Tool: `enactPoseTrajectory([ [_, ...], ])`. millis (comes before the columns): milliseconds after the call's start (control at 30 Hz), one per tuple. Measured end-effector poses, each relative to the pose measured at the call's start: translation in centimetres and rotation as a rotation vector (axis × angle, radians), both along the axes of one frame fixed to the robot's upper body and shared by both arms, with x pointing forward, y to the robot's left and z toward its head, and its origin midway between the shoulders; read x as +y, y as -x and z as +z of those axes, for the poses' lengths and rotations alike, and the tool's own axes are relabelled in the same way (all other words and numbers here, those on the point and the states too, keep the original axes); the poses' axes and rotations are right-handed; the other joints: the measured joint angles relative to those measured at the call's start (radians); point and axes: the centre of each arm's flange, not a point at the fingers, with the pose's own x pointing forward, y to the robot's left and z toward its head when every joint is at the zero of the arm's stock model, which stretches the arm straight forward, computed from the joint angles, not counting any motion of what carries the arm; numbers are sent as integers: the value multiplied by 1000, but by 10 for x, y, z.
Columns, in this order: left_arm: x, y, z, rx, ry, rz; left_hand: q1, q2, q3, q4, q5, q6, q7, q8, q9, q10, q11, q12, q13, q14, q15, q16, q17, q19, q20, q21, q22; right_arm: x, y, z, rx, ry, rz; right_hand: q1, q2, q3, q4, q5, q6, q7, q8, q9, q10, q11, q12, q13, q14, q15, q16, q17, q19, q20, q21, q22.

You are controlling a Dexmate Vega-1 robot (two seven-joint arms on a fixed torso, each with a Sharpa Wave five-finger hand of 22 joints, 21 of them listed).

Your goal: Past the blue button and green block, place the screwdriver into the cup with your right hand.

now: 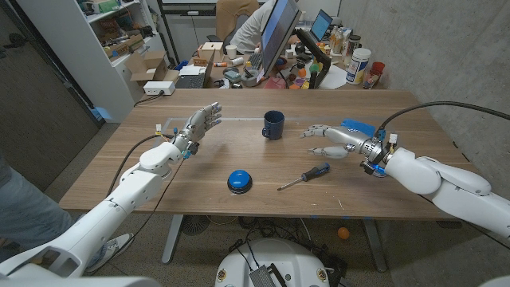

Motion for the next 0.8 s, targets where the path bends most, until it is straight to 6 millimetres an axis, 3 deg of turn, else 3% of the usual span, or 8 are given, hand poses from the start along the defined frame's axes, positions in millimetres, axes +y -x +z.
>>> enactPoseTrajectory([
  [233, 0, -2, -2, 5, 7, 0, -3, 3, 0, 0, 0, 0, 0, 0, 0, 0, 0, 0, 4, 4, 4, 0, 0, -13, 13, -4, 0, 4, -1, -5, -5, 67, -23, 5, -5, 2, 2, 3, -5, -5, -2, 0, -6, -6, -8, 5, -23, 29, -4, -2, -21, 21, 4, 0],
  [667, 1, -3, -4, 11, 13, -1, -4, 4, 0, 0, 0, 0, 0, 0, 0, 4, -4, 0, 5, 6, 6, 0, 0, -18, 18, -4, 5, 6, -10, -8, -55, 179, -74, 7, -17, 7, -2, 3, -15, -15, -10, 0, -20, -8, -9, 5, -23, 29, -4, -2, -24, 25, 15, -3],
  [800, 2, -3, -5, 13, 15, 1, -4, 4, 0, 0, 0, 0, 0, 0, 0, 5, -5, 0, 5, 8, 8, 0, 0, -18, 18, -4, 5, 5, -14, -8, -78, 210, -86, 7, -25, 7, -2, 10, -30, -30, -15, 0, -28, -12, -9, 4, -23, 29, -4, -2, -21, 28, 16, -2],
])
